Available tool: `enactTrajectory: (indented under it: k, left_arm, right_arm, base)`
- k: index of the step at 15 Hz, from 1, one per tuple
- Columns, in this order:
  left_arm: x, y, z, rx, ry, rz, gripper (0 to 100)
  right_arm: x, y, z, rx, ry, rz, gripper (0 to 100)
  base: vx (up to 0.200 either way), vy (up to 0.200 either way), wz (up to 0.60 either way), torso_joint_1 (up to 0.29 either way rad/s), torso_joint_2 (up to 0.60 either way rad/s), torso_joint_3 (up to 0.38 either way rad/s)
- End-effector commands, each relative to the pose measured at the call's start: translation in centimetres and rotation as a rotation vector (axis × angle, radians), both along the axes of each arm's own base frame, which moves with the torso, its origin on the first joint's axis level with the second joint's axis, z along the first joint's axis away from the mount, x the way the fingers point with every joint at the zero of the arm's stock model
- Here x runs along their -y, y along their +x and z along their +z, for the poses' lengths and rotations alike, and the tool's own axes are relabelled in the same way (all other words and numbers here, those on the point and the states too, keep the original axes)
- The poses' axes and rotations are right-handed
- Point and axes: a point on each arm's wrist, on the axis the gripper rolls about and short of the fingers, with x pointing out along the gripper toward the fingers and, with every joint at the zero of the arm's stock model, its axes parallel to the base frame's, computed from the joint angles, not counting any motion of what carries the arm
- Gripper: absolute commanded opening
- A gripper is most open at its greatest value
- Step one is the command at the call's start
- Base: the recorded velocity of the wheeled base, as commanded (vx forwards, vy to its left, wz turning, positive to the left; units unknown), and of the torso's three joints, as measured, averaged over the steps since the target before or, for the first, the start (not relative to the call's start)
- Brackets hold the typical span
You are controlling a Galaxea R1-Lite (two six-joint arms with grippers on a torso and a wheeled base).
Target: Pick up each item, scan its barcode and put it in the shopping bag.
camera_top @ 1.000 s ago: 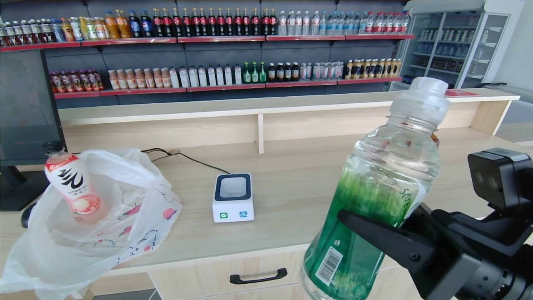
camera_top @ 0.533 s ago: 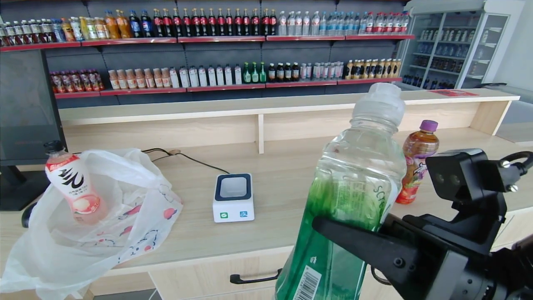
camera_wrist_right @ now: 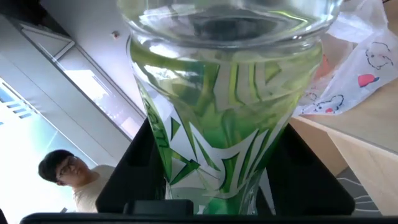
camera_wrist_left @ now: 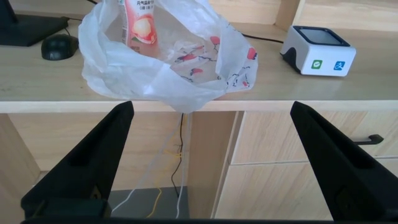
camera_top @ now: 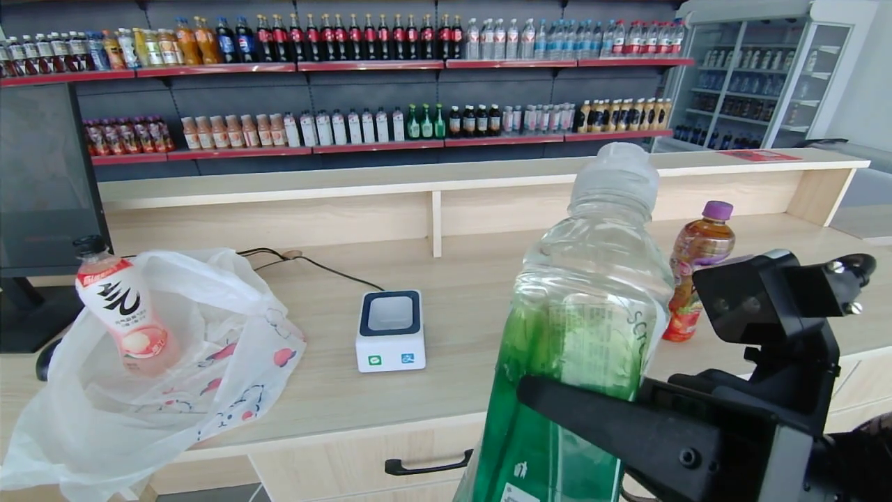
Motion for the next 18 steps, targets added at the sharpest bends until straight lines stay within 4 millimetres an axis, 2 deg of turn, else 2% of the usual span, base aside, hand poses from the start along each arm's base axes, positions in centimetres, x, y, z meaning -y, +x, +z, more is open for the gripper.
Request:
enactTrajectory:
  k: [1, 12, 15, 17, 18]
  left_arm:
    - [0.0, 0.0, 0.0, 0.001, 0.0, 0.0, 100]
    - [0.0, 0.0, 0.0, 0.001, 0.0, 0.0, 100]
    - [0.0, 0.0, 0.0, 0.001, 0.002, 0.0, 100]
    - [0.0, 0.0, 0.0, 0.001, 0.004, 0.0, 100]
    - [0.0, 0.0, 0.0, 0.001, 0.004, 0.0, 100]
  right_arm:
    - [0.1, -0.5, 0.3, 0.003, 0.015, 0.019, 0]
    - [0.8, -1.0, 0.3, -0.003, 0.013, 0.019, 0]
    - [1.1, -0.4, 0.3, 0.007, 0.012, -0.012, 0]
    - [1.4, -0.3, 0.4, 0.04, 0.006, -0.04, 0]
    - [2.0, -0.2, -0.3, 0.107, -0.04, -0.088, 0]
  base:
    - [0.0, 0.0, 0.0, 0.0, 0.0, 0.0]
    - [0.0, 0.0, 0.0, 0.0, 0.0, 0.0]
    - [0.0, 0.0, 0.0, 0.0, 0.0, 0.0]
    - [0.0, 0.0, 0.0, 0.0, 0.0, 0.0]
    - [0.0, 0.0, 0.0, 0.0, 0.0, 0.0]
